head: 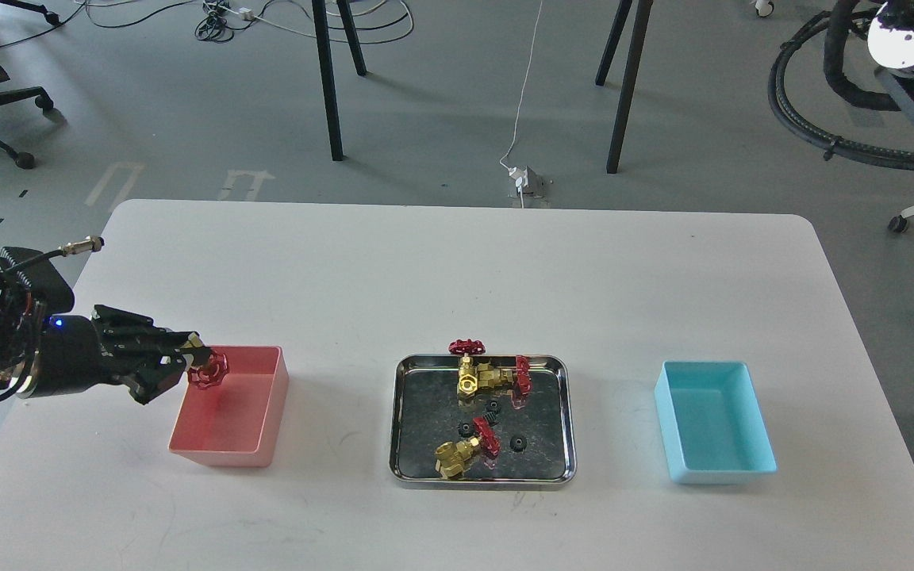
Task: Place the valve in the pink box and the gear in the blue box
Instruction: 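Release the valve into the pink box and withdraw the left gripper, then move the right arm over the tray toward a brass fitting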
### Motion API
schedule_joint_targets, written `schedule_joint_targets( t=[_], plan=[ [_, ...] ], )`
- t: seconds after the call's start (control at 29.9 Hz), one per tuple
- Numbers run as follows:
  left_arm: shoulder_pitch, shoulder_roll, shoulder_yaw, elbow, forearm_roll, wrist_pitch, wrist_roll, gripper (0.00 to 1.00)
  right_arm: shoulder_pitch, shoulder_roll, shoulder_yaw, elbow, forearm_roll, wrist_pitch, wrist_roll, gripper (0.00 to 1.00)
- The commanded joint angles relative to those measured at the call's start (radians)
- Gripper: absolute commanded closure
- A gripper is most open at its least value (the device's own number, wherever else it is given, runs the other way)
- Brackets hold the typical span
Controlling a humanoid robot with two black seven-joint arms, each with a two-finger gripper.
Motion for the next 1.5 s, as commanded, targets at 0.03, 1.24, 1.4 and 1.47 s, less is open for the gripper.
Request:
schedule_joint_targets(
  t=[0.03,1.24,1.4,1.47],
  plan=[
    [0.039,-0.038,-0.001,0.013,-0.001,0.027,0.000,0.95,-0.016,-0.001,0.003,0.002,0.000,0.000,0.000,0.00],
    [0.131,0.072,-0.509,-0.156,-0.301,-0.155,0.000,0.28,-0.087,-0.204,-0.445,0.310,-0.789,0.035,-0.006,0.00],
    [0.142,0.077,-0.833,-0.284,-0.775,-0.381,0.000,0.27,0.101,-0.205,-0.798,0.434,-1.063,0.141,-0.008,0.00],
    [0.141,0.045,-0.902,-0.286,-0.982,-0.442,0.000,0.26,0.187,-0.205,-0.881,0.518,-1.104,0.245,-0.008,0.00]
  ],
)
